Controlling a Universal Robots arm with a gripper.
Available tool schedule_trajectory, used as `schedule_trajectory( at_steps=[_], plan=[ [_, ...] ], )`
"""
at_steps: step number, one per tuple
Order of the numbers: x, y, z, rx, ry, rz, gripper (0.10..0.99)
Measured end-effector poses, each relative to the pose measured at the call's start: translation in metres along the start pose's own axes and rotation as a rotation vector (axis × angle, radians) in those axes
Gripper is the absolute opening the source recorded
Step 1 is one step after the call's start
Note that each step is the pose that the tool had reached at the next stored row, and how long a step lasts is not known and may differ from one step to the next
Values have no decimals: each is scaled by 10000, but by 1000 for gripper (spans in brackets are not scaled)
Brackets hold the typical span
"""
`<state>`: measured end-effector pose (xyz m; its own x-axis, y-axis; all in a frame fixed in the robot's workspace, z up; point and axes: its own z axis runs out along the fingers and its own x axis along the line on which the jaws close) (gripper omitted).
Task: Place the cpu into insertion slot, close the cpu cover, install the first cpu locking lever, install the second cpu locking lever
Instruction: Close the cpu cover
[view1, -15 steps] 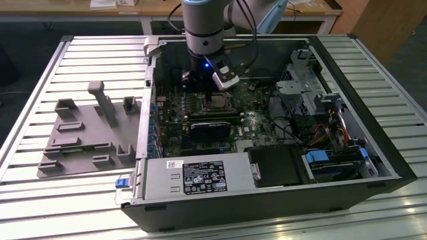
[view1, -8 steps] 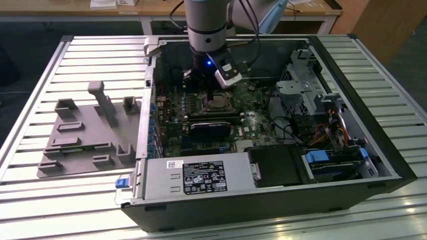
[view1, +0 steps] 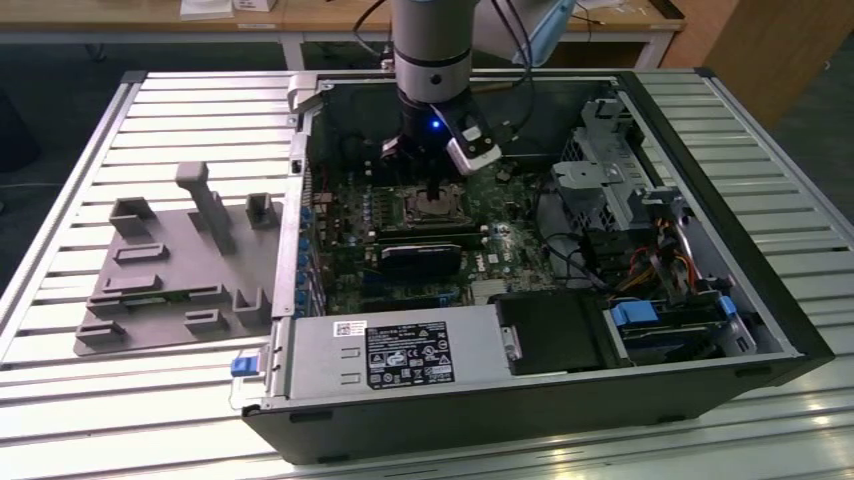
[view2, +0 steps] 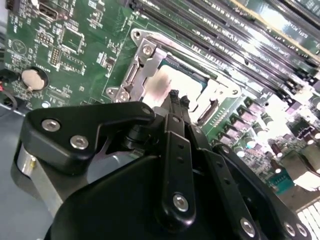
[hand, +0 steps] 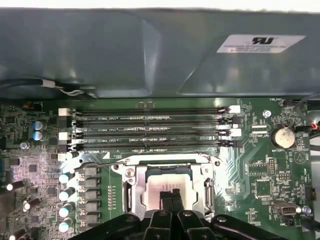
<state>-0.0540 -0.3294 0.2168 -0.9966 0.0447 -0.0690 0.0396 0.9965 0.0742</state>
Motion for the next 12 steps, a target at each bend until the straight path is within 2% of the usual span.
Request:
schedule_trajectory(
  at_steps=[7, 12],
  plan=[
    [-10, 11, -130, 33, -2, -3, 102],
    [-10, 12, -142, 34, -3, -1, 102]
  ],
)
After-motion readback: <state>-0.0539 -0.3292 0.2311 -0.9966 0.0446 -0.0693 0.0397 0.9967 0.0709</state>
